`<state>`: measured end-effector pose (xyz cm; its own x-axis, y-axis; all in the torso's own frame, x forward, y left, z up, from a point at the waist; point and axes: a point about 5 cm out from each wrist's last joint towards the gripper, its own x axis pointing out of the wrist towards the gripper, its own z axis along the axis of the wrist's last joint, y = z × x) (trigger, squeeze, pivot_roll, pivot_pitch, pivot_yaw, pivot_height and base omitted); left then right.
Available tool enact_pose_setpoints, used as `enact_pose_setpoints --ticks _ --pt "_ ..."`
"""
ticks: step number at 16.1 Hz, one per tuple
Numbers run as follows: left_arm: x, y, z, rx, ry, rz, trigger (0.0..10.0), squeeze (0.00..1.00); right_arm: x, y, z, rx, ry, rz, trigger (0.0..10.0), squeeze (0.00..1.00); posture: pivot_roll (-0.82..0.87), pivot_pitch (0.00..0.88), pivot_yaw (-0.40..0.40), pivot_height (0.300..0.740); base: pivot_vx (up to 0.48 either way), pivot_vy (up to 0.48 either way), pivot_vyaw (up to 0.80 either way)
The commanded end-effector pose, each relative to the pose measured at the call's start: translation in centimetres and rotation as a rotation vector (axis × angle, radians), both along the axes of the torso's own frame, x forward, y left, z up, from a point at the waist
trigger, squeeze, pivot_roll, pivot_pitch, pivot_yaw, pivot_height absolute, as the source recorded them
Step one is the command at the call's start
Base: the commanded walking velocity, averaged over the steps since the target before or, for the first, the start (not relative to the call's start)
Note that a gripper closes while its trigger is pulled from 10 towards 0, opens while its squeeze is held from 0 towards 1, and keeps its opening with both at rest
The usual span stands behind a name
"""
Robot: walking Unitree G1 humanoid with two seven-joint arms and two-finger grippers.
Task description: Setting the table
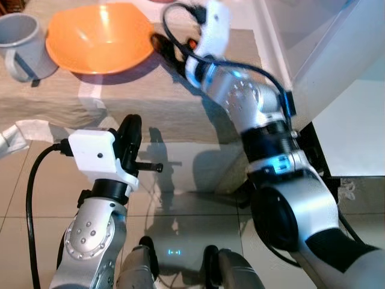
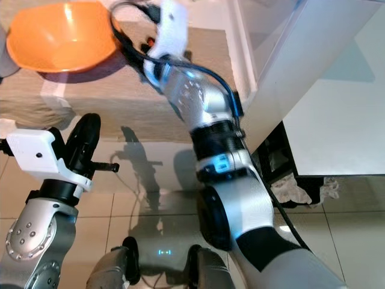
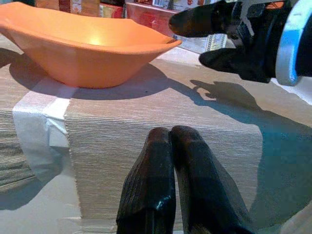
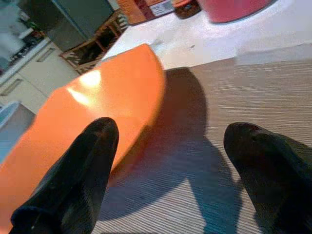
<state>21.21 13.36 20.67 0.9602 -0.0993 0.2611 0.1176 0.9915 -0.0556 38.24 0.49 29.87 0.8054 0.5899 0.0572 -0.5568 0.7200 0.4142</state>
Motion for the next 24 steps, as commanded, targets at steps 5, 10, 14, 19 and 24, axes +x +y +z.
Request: enact_pose_setpoints --ticks 5,10,14,19,24 --pt "-0.4 -0.3 0.1 -0.003 0.007 0.009 10.0 0.0 0.3 1.0 0.0 0.033 0.086 0.02 10.0 0.0 -0.01 0.29 -0.097 0.74 0.0 0.0 0.0" --pt "-0.5 -0.6 0.1 -0.009 0.008 0.007 10.0 0.0 0.0 2.6 1.5 0.105 0.128 0.078 5.3 0.0 -0.01 0.288 -0.103 0.74 0.0 0.0 0.0" --pt "-0.5 -0.6 0.2 -0.013 0.004 0.015 10.0 0.0 0.1 3.2 -0.2 0.033 0.255 0.056 0.0 0.0 -0.01 0.288 -0.112 0.74 0.0 0.0 0.0" --pt "-0.6 -0.7 0.3 -0.021 -0.002 0.021 10.0 0.0 0.2 3.1 -1.1 0.067 0.344 0.058 0.0 0.0 -0.01 0.29 -0.117 0.74 0.0 0.0 0.0" --pt "-0.7 -0.7 0.5 -0.026 -0.007 0.03 10.0 0.0 0.6 2.4 -2.0 0.11 0.396 0.022 0.0 0.0 -0.01 0.296 -0.121 0.74 0.0 0.0 0.0"
